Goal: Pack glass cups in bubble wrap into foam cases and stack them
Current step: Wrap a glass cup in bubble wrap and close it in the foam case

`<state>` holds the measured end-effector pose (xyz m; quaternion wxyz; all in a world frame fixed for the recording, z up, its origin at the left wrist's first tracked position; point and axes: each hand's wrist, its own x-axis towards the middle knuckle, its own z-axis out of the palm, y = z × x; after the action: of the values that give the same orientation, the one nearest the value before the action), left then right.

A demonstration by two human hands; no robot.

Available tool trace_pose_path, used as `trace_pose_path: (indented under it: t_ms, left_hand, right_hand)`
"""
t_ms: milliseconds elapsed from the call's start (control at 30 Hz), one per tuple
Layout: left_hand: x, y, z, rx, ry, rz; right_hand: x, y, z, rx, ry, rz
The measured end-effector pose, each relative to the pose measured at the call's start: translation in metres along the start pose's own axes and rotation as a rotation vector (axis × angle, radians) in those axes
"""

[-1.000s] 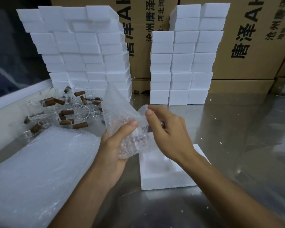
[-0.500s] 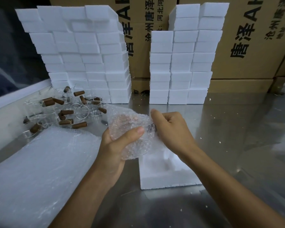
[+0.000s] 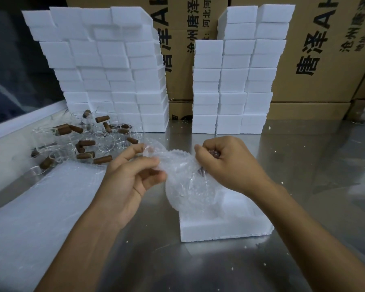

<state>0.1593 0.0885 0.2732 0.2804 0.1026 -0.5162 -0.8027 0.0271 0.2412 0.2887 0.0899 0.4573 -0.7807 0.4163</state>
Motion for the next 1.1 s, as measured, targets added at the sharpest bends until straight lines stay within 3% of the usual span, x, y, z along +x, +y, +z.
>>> trace_pose_path:
  t_ms: [133, 267, 400, 533, 700, 833, 967, 1100]
  left_hand:
    - [-0.002, -0.005, 0.001, -0.050, -0.043, -0.008]
    - [-0.002, -0.011, 0.005, 0.217, -0.059, 0.152]
    - [-0.005, -0.016, 0.010, 0.453, 0.026, 0.282]
    - [-0.005, -0.019, 0.013, 0.432, 0.086, 0.419]
    - [-0.010, -0.025, 0.016, 0.846, 0.041, 0.598]
    - [-0.017, -0.025, 0.024, 1.036, -0.129, 0.563]
    - [-0.022, -0.031, 0.028, 1.341, -0.181, 0.525]
    - [-0.017, -0.031, 0.023, 1.217, -0.272, 0.469]
  right_hand:
    - [0.002, 0.000, -0.001, -0.016, 0.073, -0.030]
    - [0.003, 0.003, -0.001, 0.045, 0.109, -0.009]
    - [0.003, 0.002, 0.000, 0.131, 0.147, -0.004]
    - [0.003, 0.001, 0.002, 0.198, 0.177, -0.009]
    - [0.002, 0.001, 0.007, 0.189, 0.202, -0.023]
    - [0.003, 0.003, 0.007, 0.212, 0.299, 0.009]
    - [0.002, 0.000, 0.013, 0.247, 0.360, 0.004]
    - [-0.001, -0.006, 0.019, 0.268, 0.340, -0.010]
